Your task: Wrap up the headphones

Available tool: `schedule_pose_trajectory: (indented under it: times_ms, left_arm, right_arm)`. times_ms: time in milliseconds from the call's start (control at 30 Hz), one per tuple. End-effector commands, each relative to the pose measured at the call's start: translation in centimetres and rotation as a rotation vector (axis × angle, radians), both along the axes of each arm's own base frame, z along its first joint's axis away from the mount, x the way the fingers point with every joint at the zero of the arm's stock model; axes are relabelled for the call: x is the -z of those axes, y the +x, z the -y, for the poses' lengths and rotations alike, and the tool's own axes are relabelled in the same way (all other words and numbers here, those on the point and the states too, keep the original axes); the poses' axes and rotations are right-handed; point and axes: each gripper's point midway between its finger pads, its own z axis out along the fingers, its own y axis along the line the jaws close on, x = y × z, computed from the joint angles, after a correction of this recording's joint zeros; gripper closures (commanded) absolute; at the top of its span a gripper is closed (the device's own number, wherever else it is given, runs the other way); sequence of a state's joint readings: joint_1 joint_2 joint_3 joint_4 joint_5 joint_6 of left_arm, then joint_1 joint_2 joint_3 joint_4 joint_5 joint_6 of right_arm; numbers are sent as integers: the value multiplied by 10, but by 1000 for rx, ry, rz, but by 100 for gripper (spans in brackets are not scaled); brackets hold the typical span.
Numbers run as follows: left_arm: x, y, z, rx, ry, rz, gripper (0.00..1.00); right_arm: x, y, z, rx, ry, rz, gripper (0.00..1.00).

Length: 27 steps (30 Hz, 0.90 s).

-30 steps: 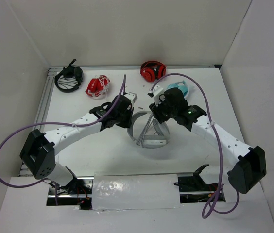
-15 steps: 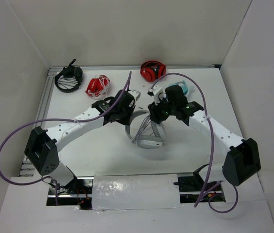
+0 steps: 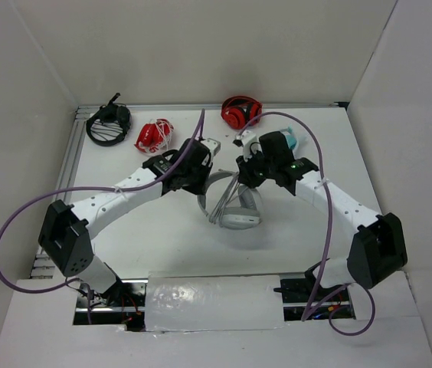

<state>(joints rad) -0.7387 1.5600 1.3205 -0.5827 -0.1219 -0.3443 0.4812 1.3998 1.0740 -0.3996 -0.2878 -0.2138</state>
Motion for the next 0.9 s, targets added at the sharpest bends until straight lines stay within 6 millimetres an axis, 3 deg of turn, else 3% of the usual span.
schedule_pose_trajectory:
  times_ms: [0, 67, 100, 133, 167, 300, 400, 433, 467, 500, 533, 567, 600, 633, 667, 800, 833, 867]
  left_arm:
    - [-86, 2, 45, 162, -274, 139, 83]
    - [-88, 8, 46, 152, -284, 137, 55]
    - [-95, 8, 49, 161, -300, 142, 20]
    - [-96, 11, 50, 161, -302, 143, 7]
    - [-98, 13, 50, 163, -304, 147, 1]
    - [-122, 23, 46, 130, -322, 187, 1]
    - [-136, 31, 32, 87, -343, 214, 1]
    - [-140, 34, 27, 72, -355, 223, 1]
    - [-135, 33, 22, 60, -356, 215, 1]
    - [-144, 34, 10, 37, -374, 236, 1]
    - [-133, 33, 5, 16, -377, 219, 1]
    - [-132, 32, -1, 1, -386, 220, 1]
    - [-139, 30, -13, -19, -406, 240, 1]
    - [-126, 27, -18, -36, -413, 216, 1]
    - [-129, 22, -24, -47, -429, 227, 1]
    - [-100, 6, -41, -76, -465, 182, 1]
    - [-103, 4, -42, -75, -470, 190, 1]
    - [-99, 3, -44, -84, -470, 175, 1]
  right_arm:
    - [-56, 25, 4, 126, 155, 117, 100]
    - [-63, 26, 11, 173, 163, 127, 100]
    - [-63, 29, 18, 216, 144, 144, 100]
    - [-67, 30, 22, 236, 142, 156, 100]
    - [-68, 31, 27, 260, 136, 163, 100]
    - [-81, 51, 70, 451, 124, 194, 100]
    - [-90, 68, 116, 657, 132, 168, 100]
    - [-100, 78, 141, 731, 146, 182, 100]
    - [-102, 82, 155, 787, 154, 182, 100]
    - [-96, 85, 172, 866, 146, 155, 100]
    - [-105, 91, 192, 957, 150, 171, 100]
    - [-104, 93, 222, 1070, 136, 167, 100]
    - [-99, 95, 237, 1159, 131, 131, 100]
    - [-97, 94, 267, 1282, 100, 138, 100]
    - [-95, 92, 293, 1364, 98, 128, 100]
    - [-54, 89, 366, 1657, 34, 22, 100]
    - [-45, 90, 369, 1669, 13, 4, 100]
    - [-43, 86, 384, 1715, 1, -17, 100]
